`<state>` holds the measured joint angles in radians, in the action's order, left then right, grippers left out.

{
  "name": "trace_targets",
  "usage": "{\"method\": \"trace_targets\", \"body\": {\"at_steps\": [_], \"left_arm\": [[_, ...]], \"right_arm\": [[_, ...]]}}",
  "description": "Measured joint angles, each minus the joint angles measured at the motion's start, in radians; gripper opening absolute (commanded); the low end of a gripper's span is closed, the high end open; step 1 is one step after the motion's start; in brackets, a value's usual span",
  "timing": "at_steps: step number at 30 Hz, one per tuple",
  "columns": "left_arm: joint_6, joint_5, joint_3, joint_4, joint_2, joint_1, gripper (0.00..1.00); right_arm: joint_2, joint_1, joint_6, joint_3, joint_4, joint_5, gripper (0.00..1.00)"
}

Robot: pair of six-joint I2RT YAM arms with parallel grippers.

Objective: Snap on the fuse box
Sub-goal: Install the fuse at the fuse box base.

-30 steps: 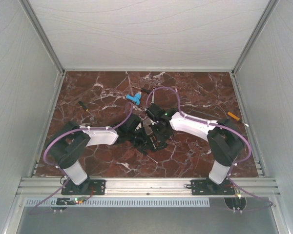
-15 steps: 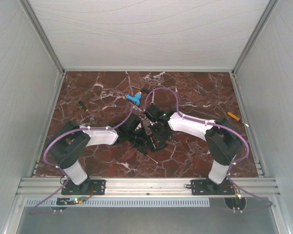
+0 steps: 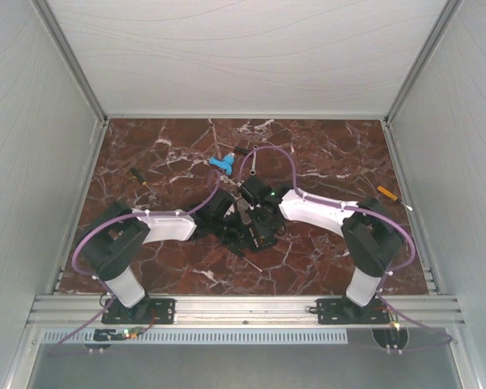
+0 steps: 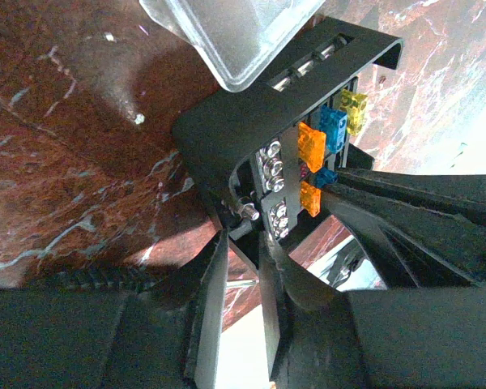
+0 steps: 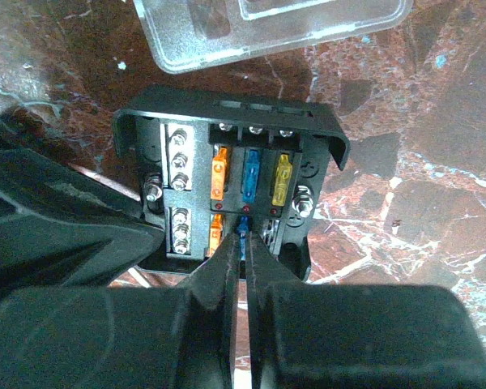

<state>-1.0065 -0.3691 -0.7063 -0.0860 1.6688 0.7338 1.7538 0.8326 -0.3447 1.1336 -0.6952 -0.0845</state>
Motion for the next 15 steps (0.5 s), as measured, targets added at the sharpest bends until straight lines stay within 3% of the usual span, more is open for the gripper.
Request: {"method": "trace_targets", "body": {"at_steps": [6,9,15], "left_arm": [[0.000,0.003,0.000,0.001,0.000,0.000,0.22],[0.000,0.008,0.000,0.004,-0.002,0.000,0.23],[0.000,0.023,0.000,0.008,-0.009,0.000,0.23]], "right_arm": [[0.045,-0.004,0.012,0.061,-0.064,0.003,0.00],[0.014,-0.003,0.019,0.051,-0.046,0.009,0.06],[-0.072,0.000,0.034,-0.022,0.019,0.011,0.31]]}}
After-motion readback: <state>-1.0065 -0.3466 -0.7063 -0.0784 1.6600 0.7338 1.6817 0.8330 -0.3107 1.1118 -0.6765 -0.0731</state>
